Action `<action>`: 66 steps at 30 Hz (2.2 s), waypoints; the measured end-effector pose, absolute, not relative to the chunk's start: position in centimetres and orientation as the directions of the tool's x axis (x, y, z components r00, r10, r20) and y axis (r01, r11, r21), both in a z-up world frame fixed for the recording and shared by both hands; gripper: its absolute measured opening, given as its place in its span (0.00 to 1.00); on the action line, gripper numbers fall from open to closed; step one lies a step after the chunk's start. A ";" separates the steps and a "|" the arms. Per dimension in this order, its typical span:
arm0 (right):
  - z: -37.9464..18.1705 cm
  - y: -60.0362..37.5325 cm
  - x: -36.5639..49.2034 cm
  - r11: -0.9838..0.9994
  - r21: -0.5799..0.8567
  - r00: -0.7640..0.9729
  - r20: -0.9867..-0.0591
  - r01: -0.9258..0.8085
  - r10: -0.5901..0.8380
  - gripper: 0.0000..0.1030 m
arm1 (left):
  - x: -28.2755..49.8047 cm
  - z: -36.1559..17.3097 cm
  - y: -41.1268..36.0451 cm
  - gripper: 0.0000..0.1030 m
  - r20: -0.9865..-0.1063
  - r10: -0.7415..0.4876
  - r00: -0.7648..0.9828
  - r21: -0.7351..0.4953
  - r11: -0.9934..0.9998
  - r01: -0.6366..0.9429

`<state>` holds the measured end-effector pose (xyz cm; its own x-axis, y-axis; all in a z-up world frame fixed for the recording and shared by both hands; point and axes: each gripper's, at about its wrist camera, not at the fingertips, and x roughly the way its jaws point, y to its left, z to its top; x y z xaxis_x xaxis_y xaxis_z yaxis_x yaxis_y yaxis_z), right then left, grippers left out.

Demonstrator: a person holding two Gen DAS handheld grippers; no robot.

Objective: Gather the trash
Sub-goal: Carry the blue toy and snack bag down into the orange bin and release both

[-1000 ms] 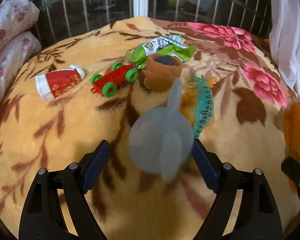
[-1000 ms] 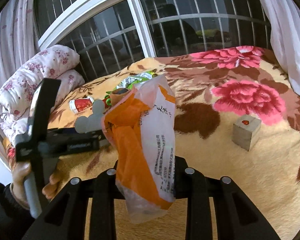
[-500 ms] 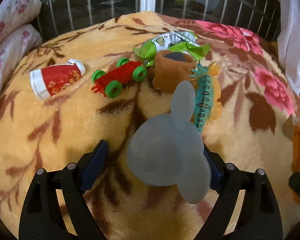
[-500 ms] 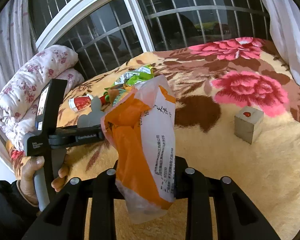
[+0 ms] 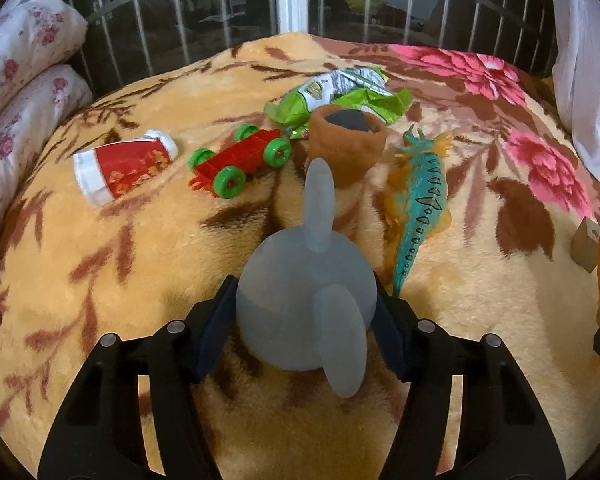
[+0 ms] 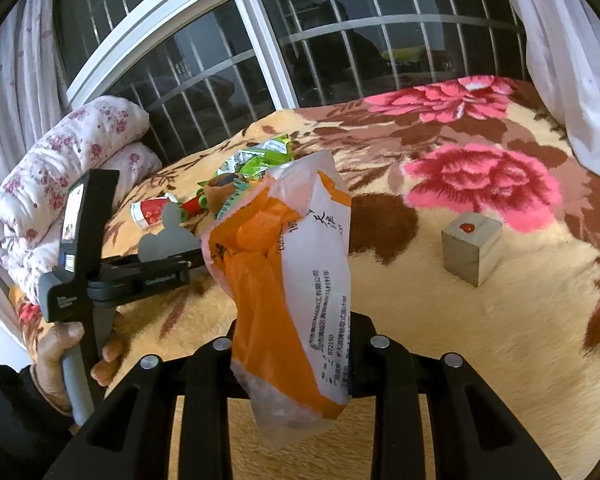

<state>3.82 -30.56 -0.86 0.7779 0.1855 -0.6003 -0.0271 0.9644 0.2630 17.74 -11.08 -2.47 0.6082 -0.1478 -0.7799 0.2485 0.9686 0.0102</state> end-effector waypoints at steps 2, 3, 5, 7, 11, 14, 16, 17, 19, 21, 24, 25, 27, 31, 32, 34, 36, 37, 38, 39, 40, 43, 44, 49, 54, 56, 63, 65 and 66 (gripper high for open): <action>-0.7 -30.5 3.6 0.966 0.256 0.781 -0.596 -0.036 0.187 0.28 | 16.6 -1.6 -11.0 0.59 -0.767 -0.142 0.625 0.016 0.970 0.241; -0.6 -30.6 3.4 0.966 0.255 0.781 -0.595 -0.038 0.187 0.28 | 15.8 -1.1 -11.0 0.59 -0.760 -0.142 0.634 0.018 0.971 0.239; -0.6 -30.8 3.1 0.967 0.253 0.783 -0.594 -0.037 0.186 0.28 | 14.5 -0.2 -11.1 0.59 -0.749 -0.130 0.650 0.032 0.972 0.232; -0.5 -30.8 2.9 0.968 0.248 0.783 -0.595 -0.034 0.180 0.28 | 13.4 0.5 -11.1 0.59 -0.742 -0.111 0.661 0.042 0.976 0.212; -0.3 -30.7 1.8 0.971 0.236 0.791 -0.585 -0.047 0.180 0.28 | 9.7 3.0 -11.4 0.59 -0.678 -0.107 0.727 0.077 0.974 0.215; 0.2 -30.2 0.6 0.974 0.216 0.807 -0.561 -0.071 0.184 0.28 | 7.2 4.9 -11.4 0.59 -0.638 -0.123 0.760 0.091 0.968 0.233; 0.5 -29.9 -0.6 0.975 0.206 0.818 -0.544 -0.085 0.186 0.28 | 5.6 5.7 -11.1 0.59 -0.624 -0.149 0.767 0.071 0.967 0.245; 0.7 -29.9 -1.0 0.973 0.211 0.818 -0.541 -0.090 0.192 0.28 | 4.8 5.9 -11.0 0.59 -0.622 -0.162 0.766 0.062 0.965 0.254; 0.8 -29.7 -2.9 0.970 0.222 0.817 -0.537 -0.102 0.209 0.28 | 2.9 6.1 -10.9 0.59 -0.621 -0.178 0.763 0.055 0.961 0.270; 0.7 -29.2 -4.7 0.969 0.217 0.808 -0.547 -0.119 0.222 0.28 | 1.2 6.0 -10.9 0.59 -0.622 -0.190 0.759 0.057 0.957 0.286; 0.6 -28.3 -7.3 0.973 0.182 0.796 -0.565 -0.140 0.220 0.28 | -2.3 5.4 -10.8 0.59 -0.631 -0.199 0.750 0.067 0.949 0.308; 0.5 -27.9 -8.5 0.974 0.169 0.789 -0.572 -0.153 0.223 0.28 | -3.2 5.2 -10.7 0.59 -0.634 -0.202 0.746 0.066 0.948 0.313; 0.2 -27.4 -10.8 0.974 0.151 0.777 -0.587 -0.172 0.228 0.28 | -5.2 4.8 -10.4 0.59 -0.645 -0.224 0.731 0.052 0.941 0.335; -0.6 -26.8 -14.3 0.969 0.141 0.743 -0.623 -0.201 0.244 0.28 | -8.9 3.2 -9.8 0.59 -0.673 -0.245 0.698 0.037 0.931 0.362; -0.9 -26.6 -15.1 0.969 0.136 0.734 -0.634 -0.205 0.244 0.28 | -9.5 2.8 -9.7 0.59 -0.683 -0.247 0.687 0.034 0.929 0.368; -1.5 -26.1 -16.4 0.968 0.131 0.712 -0.657 -0.215 0.247 0.28 | -10.9 1.5 -9.4 0.59 -0.710 -0.254 0.657 0.026 0.923 0.384; -2.6 -25.4 -17.8 0.963 0.125 0.675 -0.692 -0.237 0.256 0.28 | -12.1 0.4 -9.2 0.59 -0.731 -0.258 0.631 0.027 0.914 0.405; -3.2 -25.0 -18.4 0.961 0.119 0.656 -0.709 -0.251 0.259 0.28 | -12.9 -0.4 -9.1 0.60 -0.746 -0.257 0.615 0.031 0.908 0.418; -3.7 -24.7 -18.8 0.959 0.113 0.641 -0.722 -0.262 0.260 0.28 | -13.5 -1.2 -9.1 0.60 -0.759 -0.258 0.598 0.035 0.901 0.433; -4.5 -24.2 -19.4 0.955 0.103 0.616 -0.744 -0.280 0.261 0.28 | -13.9 -1.8 -9.1 0.60 -0.770 -0.258 0.584 0.036 0.896 0.443; -5.0 -23.9 -19.7 0.952 0.099 0.599 -0.757 -0.289 0.261 0.28 | -14.3 -2.8 -9.0 0.60 -0.788 -0.256 0.560 0.032 0.891 0.452; -7.0 -23.1 -20.3 0.945 0.104 0.529 -0.807 -0.311 0.262 0.28 | -14.7 -5.6 -8.8 0.60 -0.844 -0.252 0.474 -0.004 0.886 0.464; -7.7 -22.9 -20.5 0.944 0.106 0.502 -0.825 -0.313 0.260 0.28 | -14.7 -6.6 -8.9 0.60 -0.861 -0.247 0.444 -0.014 0.885 0.465; -10.9 -22.1 -19.7 0.950 0.087 0.380 -0.902 -0.301 0.203 0.28 | -13.9 -10.4 -9.8 0.60 -0.925 -0.218 0.312 -0.044 0.876 0.481; -13.3 -22.3 -18.9 0.955 0.115 0.297 -0.934 -0.273 0.197 0.28 | -12.7 -14.1 -10.1 0.60 -0.970 -0.174 0.172 -0.074 0.879 0.471; -14.1 -22.3 -18.7 0.955 0.123 0.268 -0.943 -0.269 0.197 0.28 | -12.1 -15.4 -9.8 0.60 -0.980 -0.158 0.124 -0.086 0.888 0.453; -15.6 -21.4 -18.1 0.948 0.136 0.206 -0.958 -0.286 0.200 0.30 | -11.3 -17.7 -9.8 0.60 -0.992 -0.119 0.047 -0.085 0.892 0.445; -16.1 -21.0 -17.9 0.950 0.130 0.194 -0.963 -0.283 0.190 0.40 | -11.4 -18.3 -9.9 0.61 -0.995 -0.096 0.024 -0.075 0.891 0.448; -16.1 -21.5 -17.9 0.952 0.122 0.191 -0.965 -0.281 0.181 0.50 | -11.4 -18.7 -9.9 0.65 -0.996 -0.084 0.006 -0.073 0.891 0.448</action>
